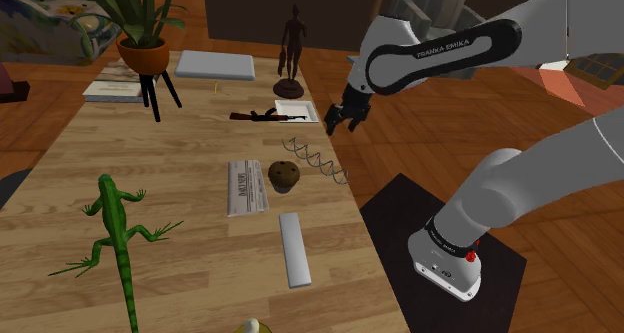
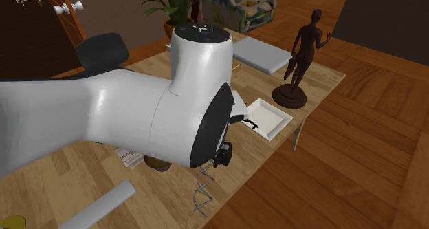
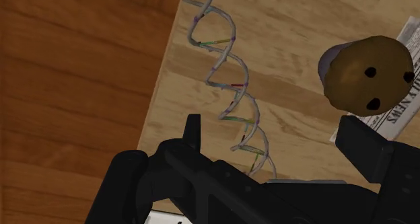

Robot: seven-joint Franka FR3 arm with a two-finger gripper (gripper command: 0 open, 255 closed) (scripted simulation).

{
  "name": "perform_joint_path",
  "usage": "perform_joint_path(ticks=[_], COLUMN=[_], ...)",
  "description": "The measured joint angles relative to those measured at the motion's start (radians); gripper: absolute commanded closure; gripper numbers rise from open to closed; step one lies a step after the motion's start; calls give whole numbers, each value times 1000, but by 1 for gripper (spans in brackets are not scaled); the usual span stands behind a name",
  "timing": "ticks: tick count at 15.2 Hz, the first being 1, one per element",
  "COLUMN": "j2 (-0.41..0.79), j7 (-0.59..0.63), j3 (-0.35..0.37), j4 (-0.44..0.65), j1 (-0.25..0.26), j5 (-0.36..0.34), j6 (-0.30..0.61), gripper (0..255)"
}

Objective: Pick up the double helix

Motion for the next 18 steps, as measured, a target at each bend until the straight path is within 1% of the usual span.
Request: perform_joint_path(ticks=[5, 7, 9, 12, 18], j2=[188, 285, 368, 431, 517], j7=[72, 110, 154, 179, 184], j3=[35, 49, 57, 59, 56], j4=[2, 19, 43, 56, 53], j1=[-12, -18, -24, -25, -26], j5=[-7, -22, -46, -64, -77], j6=[209, 297, 366, 420, 510], gripper=[0, 0, 0, 0, 0])
